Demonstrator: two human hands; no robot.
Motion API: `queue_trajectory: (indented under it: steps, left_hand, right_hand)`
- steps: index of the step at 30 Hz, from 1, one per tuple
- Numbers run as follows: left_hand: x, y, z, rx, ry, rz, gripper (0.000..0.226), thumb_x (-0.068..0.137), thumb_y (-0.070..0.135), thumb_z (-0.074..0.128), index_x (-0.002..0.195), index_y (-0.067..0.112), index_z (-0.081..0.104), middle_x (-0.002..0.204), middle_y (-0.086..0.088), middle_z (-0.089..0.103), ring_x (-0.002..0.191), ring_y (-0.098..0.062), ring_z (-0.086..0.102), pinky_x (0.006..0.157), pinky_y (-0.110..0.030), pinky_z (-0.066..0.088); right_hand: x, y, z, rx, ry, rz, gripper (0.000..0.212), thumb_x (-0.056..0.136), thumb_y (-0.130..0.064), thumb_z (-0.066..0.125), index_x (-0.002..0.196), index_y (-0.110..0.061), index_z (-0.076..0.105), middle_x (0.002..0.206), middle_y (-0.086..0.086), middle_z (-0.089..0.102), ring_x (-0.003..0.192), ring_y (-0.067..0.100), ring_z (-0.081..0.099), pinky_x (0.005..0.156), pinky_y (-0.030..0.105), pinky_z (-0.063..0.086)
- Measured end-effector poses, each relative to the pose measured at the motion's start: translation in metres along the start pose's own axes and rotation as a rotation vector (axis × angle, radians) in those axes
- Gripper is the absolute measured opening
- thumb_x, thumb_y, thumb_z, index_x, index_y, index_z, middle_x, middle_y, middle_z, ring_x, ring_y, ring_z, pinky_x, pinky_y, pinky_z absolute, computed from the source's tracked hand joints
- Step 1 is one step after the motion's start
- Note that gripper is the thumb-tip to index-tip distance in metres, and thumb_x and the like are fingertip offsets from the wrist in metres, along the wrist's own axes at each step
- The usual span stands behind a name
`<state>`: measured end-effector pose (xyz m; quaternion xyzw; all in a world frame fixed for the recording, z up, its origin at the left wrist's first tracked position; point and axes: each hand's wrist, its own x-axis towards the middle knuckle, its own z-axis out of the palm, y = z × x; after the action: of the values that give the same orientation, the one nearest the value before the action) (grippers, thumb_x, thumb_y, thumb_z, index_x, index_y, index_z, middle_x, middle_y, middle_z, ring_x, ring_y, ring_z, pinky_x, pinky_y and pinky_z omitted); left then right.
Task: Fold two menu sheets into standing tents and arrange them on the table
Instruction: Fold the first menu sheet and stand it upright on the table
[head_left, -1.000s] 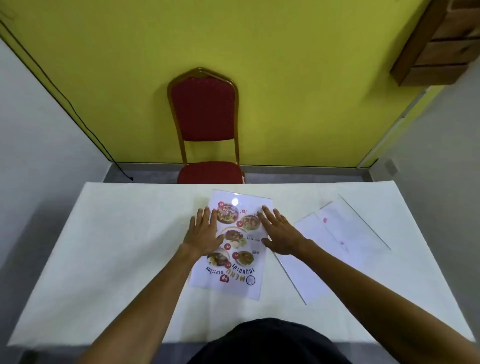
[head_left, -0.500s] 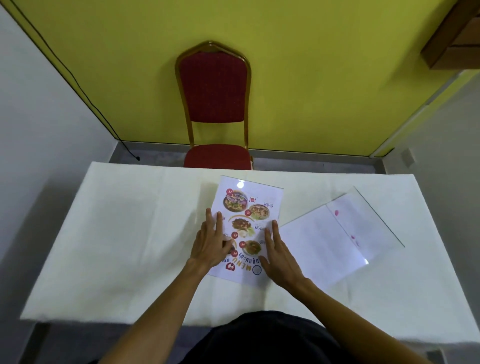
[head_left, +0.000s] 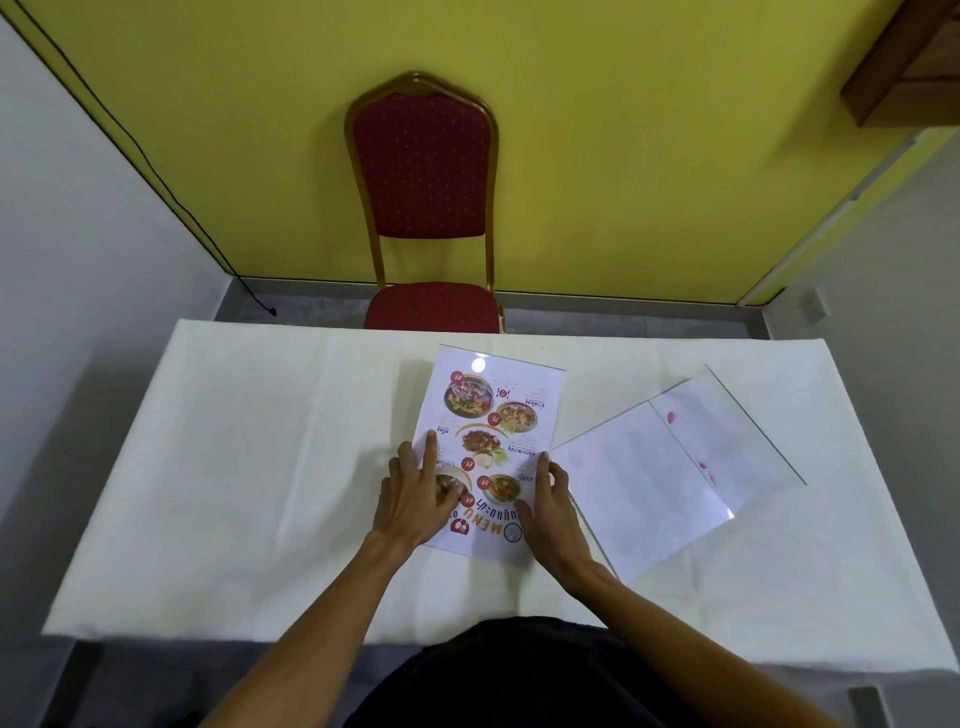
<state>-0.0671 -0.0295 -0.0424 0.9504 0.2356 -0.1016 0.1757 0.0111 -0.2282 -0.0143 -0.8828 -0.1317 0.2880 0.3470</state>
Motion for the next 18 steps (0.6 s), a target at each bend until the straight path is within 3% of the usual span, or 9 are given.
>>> queue_trajectory:
  steps: [2,4,7,10,14,16,18]
  left_hand:
    - [-0.001,0.0,-0.001,-0.005,0.01,0.006,0.092,0.082,0.059,0.059,0.152,0.014,0.019,0.13,-0.021,0.041,0.101,-0.035,0.054,0.075,-0.043,0.056]
    - [-0.003,0.001,-0.003,-0.008,0.017,0.016,0.093,0.081,0.06,0.059,0.151,0.013,0.021,0.129,-0.021,0.042,0.1,-0.035,0.054,0.075,-0.043,0.056]
    - [-0.008,0.003,-0.006,-0.048,0.044,0.025,0.09,0.08,0.059,0.059,0.149,0.01,0.029,0.131,-0.021,0.043,0.103,-0.036,0.055,0.078,-0.045,0.056]
    - [-0.013,0.003,-0.007,-0.082,0.097,0.045,0.086,0.08,0.059,0.058,0.146,0.01,0.033,0.132,-0.021,0.043,0.107,-0.035,0.054,0.083,-0.044,0.055]
    - [-0.023,0.007,-0.013,-0.088,0.161,0.051,0.084,0.081,0.065,0.048,0.143,0.009,0.039,0.133,-0.023,0.044,0.113,-0.036,0.049,0.089,-0.046,0.051]
    - [-0.028,0.01,-0.019,-0.099,0.18,0.04,0.085,0.08,0.066,0.047,0.142,0.009,0.041,0.133,-0.023,0.044,0.112,-0.035,0.047,0.089,-0.046,0.05]
    - [-0.033,0.012,-0.026,-0.102,0.199,0.025,0.085,0.079,0.067,0.047,0.141,0.01,0.042,0.132,-0.023,0.045,0.111,-0.034,0.047,0.088,-0.045,0.05]
  right_hand:
    - [0.001,-0.008,-0.002,0.145,0.013,0.055,0.06,0.1,-0.033,0.044,0.15,-0.024,0.011,0.146,0.002,0.031,0.098,0.002,0.058,0.05,0.008,0.05]
    - [0.0,-0.014,-0.004,0.223,0.035,0.091,0.054,0.1,-0.036,0.044,0.146,-0.023,0.018,0.132,-0.005,0.039,0.075,-0.008,0.054,0.043,0.007,0.044]
    - [-0.002,-0.017,-0.01,0.262,0.056,0.113,0.051,0.099,-0.037,0.046,0.142,-0.021,0.023,0.109,-0.021,0.039,0.064,-0.01,0.057,0.043,0.007,0.043]
    - [-0.004,-0.018,-0.012,0.248,0.075,0.114,0.047,0.1,-0.036,0.045,0.14,-0.019,0.026,0.095,-0.028,0.04,0.066,-0.02,0.059,0.044,0.007,0.044]
    - [-0.004,-0.02,-0.014,0.181,0.109,0.068,0.052,0.099,-0.037,0.047,0.143,-0.02,0.024,0.132,-0.001,0.041,0.07,-0.009,0.054,0.048,0.002,0.043]
    - [-0.004,-0.019,-0.012,0.106,0.118,0.01,0.059,0.098,-0.04,0.046,0.148,-0.024,0.019,0.143,0.003,0.031,0.087,-0.004,0.051,0.051,0.001,0.043]
    - [-0.009,-0.022,-0.009,0.079,0.119,-0.031,0.059,0.099,-0.041,0.044,0.149,-0.025,0.017,0.146,0.004,0.027,0.091,-0.003,0.049,0.054,0.0,0.042]
